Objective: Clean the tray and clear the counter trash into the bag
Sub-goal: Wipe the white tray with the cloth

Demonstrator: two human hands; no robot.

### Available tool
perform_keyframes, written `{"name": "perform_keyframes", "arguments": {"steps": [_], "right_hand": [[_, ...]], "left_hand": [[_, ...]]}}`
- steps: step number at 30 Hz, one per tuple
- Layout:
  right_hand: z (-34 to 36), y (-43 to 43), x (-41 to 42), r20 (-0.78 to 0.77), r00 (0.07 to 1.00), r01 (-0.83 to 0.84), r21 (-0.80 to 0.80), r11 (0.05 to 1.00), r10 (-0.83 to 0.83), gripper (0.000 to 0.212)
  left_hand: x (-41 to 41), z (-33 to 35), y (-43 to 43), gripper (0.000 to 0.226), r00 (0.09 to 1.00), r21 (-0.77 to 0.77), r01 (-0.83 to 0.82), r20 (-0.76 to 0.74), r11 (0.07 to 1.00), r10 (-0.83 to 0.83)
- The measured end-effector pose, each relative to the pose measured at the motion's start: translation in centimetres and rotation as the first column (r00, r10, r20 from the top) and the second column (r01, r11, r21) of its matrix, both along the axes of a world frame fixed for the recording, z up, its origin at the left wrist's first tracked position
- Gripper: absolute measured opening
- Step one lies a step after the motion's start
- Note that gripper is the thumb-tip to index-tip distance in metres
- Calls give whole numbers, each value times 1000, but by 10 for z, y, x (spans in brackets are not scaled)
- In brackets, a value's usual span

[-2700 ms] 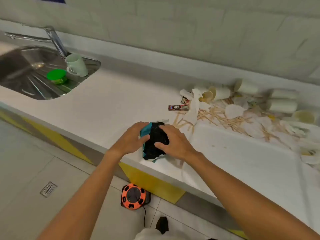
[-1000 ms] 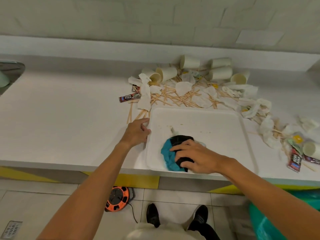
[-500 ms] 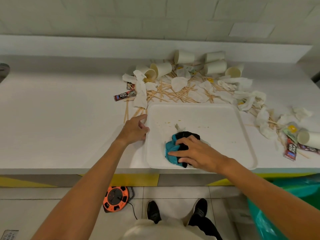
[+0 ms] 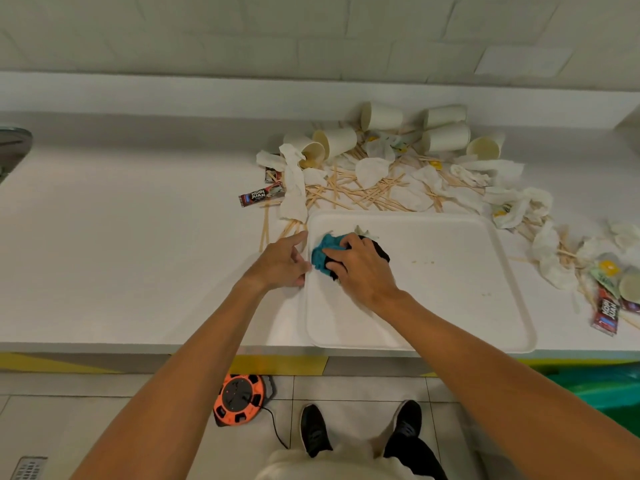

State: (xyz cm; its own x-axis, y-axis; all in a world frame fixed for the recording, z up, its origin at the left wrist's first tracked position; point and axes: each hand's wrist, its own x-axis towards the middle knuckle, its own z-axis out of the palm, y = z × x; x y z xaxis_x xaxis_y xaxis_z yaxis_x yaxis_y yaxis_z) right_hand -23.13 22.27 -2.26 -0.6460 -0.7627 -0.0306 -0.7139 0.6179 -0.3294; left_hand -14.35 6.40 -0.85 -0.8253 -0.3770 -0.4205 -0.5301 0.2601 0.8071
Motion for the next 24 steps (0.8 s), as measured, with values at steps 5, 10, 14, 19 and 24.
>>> {"name": "perform_keyframes", "arguments": {"steps": [5, 10, 14, 19, 24], "right_hand": [[-4, -34, -11, -63, 994, 91, 11, 996, -90, 29], [-6, -50, -17, -136, 979, 160, 42, 986, -153, 29], [-7, -17, -37, -200, 944, 274, 38, 961, -261, 28], [-10, 36, -64, -210, 868, 466, 39, 884, -449, 29], [-11, 11, -45, -178, 882, 447, 19, 894, -437, 33]], "left_hand": [[-4, 2, -4, 81, 998, 10, 42, 53, 999, -42], [-7, 6, -4, 85, 992, -32, 98, 83, 995, -95], [-9, 6, -4, 82, 991, -29, 86, 104, 996, -82], [-10, 3, -7, 83, 989, -51, 115, 101, 992, -110], [-13, 8, -7, 86, 983, -35, 148, 119, 988, -143]]}}
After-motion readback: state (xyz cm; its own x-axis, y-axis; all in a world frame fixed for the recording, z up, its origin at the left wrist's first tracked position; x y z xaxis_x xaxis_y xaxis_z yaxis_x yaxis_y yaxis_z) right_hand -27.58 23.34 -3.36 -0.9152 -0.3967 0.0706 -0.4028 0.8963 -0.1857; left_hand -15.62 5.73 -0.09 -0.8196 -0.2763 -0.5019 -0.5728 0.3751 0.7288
